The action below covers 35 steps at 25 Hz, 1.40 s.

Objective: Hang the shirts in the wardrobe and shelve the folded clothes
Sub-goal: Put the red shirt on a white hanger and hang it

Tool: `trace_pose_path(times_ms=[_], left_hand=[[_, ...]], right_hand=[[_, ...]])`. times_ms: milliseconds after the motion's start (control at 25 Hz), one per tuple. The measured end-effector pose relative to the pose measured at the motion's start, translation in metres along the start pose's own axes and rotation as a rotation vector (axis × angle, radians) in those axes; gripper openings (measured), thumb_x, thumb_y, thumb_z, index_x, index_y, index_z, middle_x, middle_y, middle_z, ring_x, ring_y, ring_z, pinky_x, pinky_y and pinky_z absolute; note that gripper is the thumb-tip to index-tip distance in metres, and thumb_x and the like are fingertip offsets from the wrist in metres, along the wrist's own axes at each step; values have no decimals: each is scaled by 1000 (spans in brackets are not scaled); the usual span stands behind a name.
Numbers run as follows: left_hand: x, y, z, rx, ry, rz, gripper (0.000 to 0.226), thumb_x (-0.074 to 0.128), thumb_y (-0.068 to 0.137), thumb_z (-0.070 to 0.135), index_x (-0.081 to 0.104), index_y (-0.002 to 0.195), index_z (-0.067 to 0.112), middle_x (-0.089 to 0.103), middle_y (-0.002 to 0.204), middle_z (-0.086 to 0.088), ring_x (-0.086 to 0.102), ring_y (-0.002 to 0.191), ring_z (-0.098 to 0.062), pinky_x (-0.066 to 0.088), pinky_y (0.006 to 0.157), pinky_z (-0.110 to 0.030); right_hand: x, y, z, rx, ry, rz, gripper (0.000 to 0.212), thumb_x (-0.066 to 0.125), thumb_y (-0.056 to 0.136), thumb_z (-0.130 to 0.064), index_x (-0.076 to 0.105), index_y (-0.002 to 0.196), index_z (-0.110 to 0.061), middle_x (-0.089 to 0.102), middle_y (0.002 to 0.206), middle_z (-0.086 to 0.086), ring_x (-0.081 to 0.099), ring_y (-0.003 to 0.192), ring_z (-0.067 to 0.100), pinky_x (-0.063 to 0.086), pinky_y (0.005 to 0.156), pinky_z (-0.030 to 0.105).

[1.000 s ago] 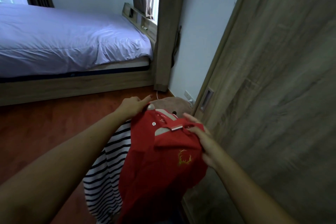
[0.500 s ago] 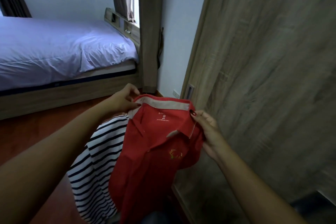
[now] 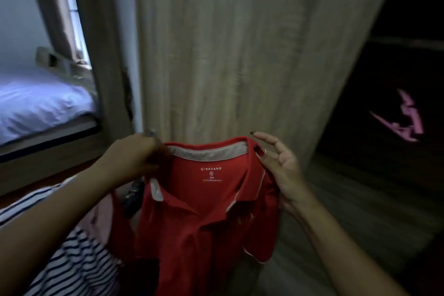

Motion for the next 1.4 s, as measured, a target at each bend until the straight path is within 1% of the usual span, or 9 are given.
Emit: trace_pose_path(times_ms=[280,400,560,680,760,880,960,1200,1400], left_hand=[[-10,41,204,303,128,80,74,73,44,19,60,116,32,67,115,8,72,81,-16,55,55,-25],[-12,68,275,277,-158,50,69,55,54,21,56,123,17,57,128,0,64,107,-22,55,82,-32],[-18,99,358,286,-445,30,58,50,58,20,57,115,16,53,113,1,59,103,-19,50,88,-36],[-26,110,400,290,-545,8,47,59,72,12,56,119,16,50,112,6,56,103,-11,49,89,-26],[-31,113,420,319,-575,-18,49,61,77,4,54,123,17,49,116,6,55,106,-9,52,90,-28],[-39,118,437,374,-590,-31,50,60,78,0,53,125,17,47,119,5,54,108,-10,54,86,-24],[-43,120,442,395,-590,-34,49,60,80,0,51,125,17,46,120,6,54,110,-10,54,84,-22],[-40,127,443,408,-613,-67,47,60,83,2,49,127,16,43,121,7,55,101,-7,54,67,-15],[-27,140,447,404,-655,-62,48,61,81,1,49,126,12,42,121,5,52,103,-8,51,75,-15]], right_hand=[[-179,-110,-72,-154,-545,166,20,68,80,-2,72,88,-21,75,88,-6,67,81,4,50,75,16],[-230,-147,-91,-175,-687,241,20,72,78,-11,73,83,-30,73,85,-5,66,76,6,48,71,19],[-278,-162,-155,-409,-1067,370,13,68,78,-12,73,89,-18,73,87,-5,66,78,11,50,71,23],[-307,-151,-211,-655,-1267,614,13,63,79,-6,70,89,-11,66,93,2,59,88,11,44,81,21],[-341,-136,-232,-565,-1366,854,19,60,80,-4,68,95,-13,59,108,9,54,102,22,40,90,28],[-394,-112,-232,2,-1324,977,29,60,84,-6,61,110,-16,45,127,16,49,113,34,46,97,41],[-411,-103,-222,151,-1208,947,32,58,83,1,60,111,-13,51,126,17,55,110,33,50,90,38],[-407,-122,-218,-259,-1151,1176,26,45,91,4,65,104,-5,63,112,14,59,106,27,46,84,28],[-403,-160,-177,-491,-1046,1141,37,53,88,-1,44,123,-7,58,88,5,58,75,19,47,62,30]])
Point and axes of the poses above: each hand's wrist, its own y-axis towards the middle knuckle, its own x-axis out of the palm, z = x × y, the point moved 2 cm from there along y, towards the middle knuckle
